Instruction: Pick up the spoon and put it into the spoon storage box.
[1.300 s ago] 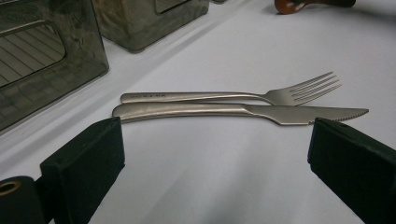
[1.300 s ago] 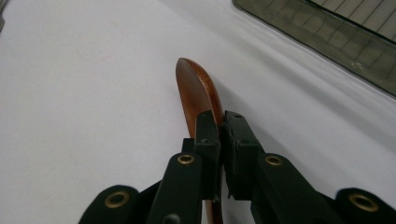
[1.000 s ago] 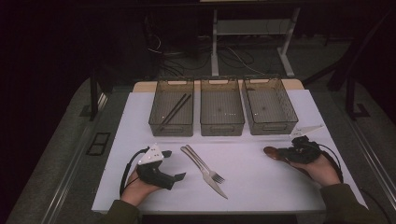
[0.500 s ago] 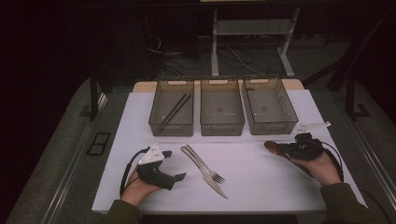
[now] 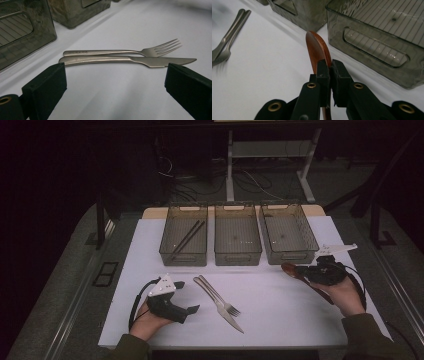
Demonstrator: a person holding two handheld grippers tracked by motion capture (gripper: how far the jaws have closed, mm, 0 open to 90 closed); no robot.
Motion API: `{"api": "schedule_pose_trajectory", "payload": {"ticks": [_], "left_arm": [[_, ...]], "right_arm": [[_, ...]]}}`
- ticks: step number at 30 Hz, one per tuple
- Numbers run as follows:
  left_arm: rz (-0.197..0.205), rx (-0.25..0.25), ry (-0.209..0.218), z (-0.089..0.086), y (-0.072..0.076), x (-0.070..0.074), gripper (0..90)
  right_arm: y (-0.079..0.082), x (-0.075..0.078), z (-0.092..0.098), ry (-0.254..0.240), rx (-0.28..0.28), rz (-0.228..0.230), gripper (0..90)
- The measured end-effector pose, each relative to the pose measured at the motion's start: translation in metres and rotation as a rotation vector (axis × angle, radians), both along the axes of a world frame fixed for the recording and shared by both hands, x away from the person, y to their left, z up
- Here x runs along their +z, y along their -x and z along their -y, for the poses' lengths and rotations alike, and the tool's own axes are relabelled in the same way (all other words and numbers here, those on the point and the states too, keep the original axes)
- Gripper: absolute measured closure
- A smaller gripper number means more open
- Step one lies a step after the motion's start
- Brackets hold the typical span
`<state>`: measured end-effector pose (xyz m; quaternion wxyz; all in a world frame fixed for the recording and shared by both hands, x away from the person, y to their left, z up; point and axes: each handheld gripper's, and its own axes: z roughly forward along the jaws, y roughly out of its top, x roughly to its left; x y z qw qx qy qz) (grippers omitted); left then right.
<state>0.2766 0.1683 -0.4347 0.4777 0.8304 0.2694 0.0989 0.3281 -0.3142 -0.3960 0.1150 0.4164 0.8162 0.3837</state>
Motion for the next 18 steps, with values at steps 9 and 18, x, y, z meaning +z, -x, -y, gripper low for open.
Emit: {"api": "schedule_pose_trajectory", "payload": {"ticks": [9,18], "left_arm": [[-0.001,0.001,0.003,0.0,0.0,0.0,3.2],[0.003,-0.004,0.006,0.002,0.0,0.001,3.2]], "right_arm": [[-0.008,0.013,-0.007,-0.022,0.007,0.028,83.4],[-0.012,0.019,-0.019,-0.027,0.018,0.033,83.4]]}}
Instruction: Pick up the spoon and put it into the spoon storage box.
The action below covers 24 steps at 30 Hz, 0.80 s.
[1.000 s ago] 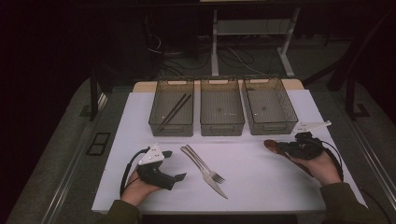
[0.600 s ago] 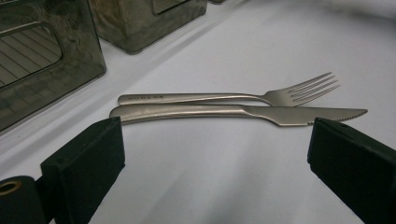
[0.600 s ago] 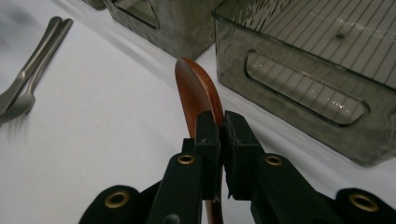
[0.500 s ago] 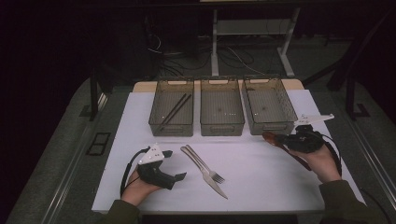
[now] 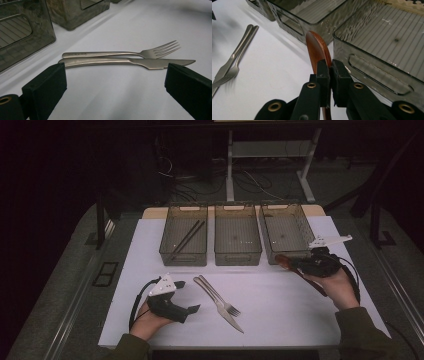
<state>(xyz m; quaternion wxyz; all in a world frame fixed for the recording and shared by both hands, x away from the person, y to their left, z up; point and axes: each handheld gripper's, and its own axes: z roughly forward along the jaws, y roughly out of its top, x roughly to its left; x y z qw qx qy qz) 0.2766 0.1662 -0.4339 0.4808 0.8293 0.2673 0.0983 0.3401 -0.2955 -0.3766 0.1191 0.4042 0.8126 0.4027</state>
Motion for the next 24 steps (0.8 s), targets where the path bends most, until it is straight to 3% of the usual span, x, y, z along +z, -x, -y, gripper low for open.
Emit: {"api": "schedule_pose_trajectory", "payload": {"ticks": [19,24], "left_arm": [[0.005,-0.01,-0.011,0.001,0.001,0.0,3.1],[0.001,-0.007,-0.002,0.002,0.001,0.0,2.7]], "right_arm": [[-0.014,0.015,-0.029,-0.008,0.017,0.044,83.5],[-0.021,0.015,-0.036,-0.024,0.011,0.034,83.5]]}}
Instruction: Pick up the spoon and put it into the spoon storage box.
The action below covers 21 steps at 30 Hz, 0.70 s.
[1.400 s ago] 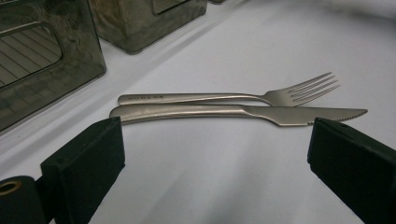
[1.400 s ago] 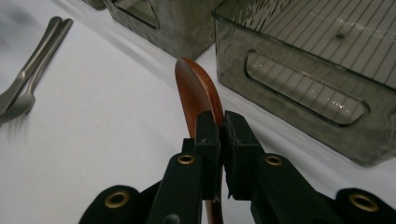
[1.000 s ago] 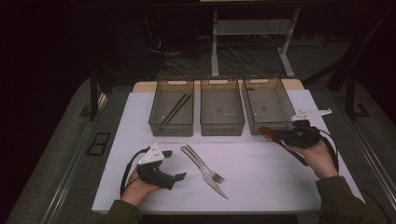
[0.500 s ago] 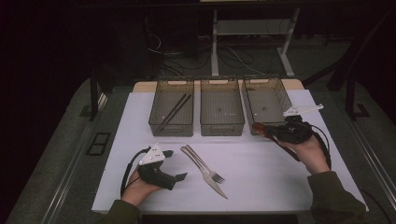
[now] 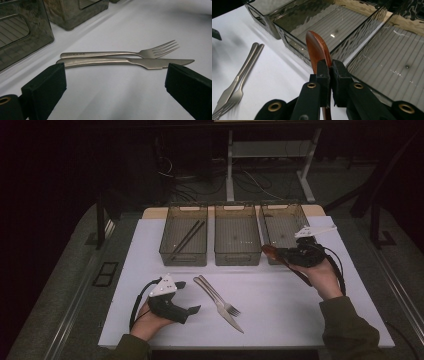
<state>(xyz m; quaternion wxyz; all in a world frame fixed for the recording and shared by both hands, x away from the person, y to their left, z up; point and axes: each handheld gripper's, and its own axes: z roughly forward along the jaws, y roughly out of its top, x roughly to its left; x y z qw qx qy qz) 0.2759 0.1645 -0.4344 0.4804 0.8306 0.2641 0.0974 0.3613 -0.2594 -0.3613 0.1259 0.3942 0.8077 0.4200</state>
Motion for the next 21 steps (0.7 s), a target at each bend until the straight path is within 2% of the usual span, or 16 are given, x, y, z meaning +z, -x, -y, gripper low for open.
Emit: {"api": "schedule_pose_trajectory", "payload": {"ticks": [9,21], "left_arm": [[-0.008,0.014,-0.001,0.0,0.0,-0.001,0.0],[-0.019,0.012,0.008,-0.001,-0.001,0.0,0.0]], "right_arm": [[-0.016,0.009,-0.009,-0.004,-0.019,0.004,83.4],[-0.037,0.016,-0.025,-0.02,-0.038,-0.024,83.4]]}}
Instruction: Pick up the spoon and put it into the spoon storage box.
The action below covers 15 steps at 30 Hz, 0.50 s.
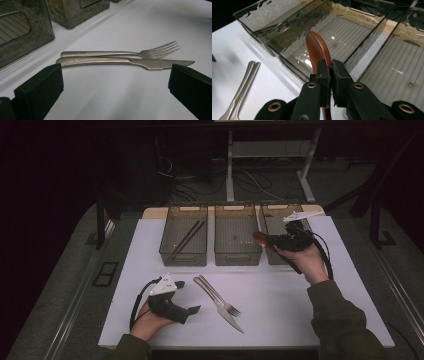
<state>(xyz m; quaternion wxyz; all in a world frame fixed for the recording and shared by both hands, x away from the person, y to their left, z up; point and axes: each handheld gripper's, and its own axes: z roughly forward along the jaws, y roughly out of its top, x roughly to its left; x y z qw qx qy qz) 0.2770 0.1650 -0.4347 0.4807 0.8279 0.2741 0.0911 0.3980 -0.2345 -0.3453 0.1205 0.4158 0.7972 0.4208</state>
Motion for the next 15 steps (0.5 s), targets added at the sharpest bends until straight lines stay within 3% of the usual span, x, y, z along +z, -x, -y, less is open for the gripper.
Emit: {"api": "schedule_pose_trajectory", "payload": {"ticks": [11,15], "left_arm": [[0.014,-0.013,-0.011,0.001,0.001,0.0,0.0],[0.008,-0.01,0.005,0.002,0.001,0.0,0.0]], "right_arm": [[-0.023,0.011,-0.027,0.028,-0.009,0.0,83.4],[-0.033,0.015,-0.04,0.04,-0.012,0.006,83.5]]}}
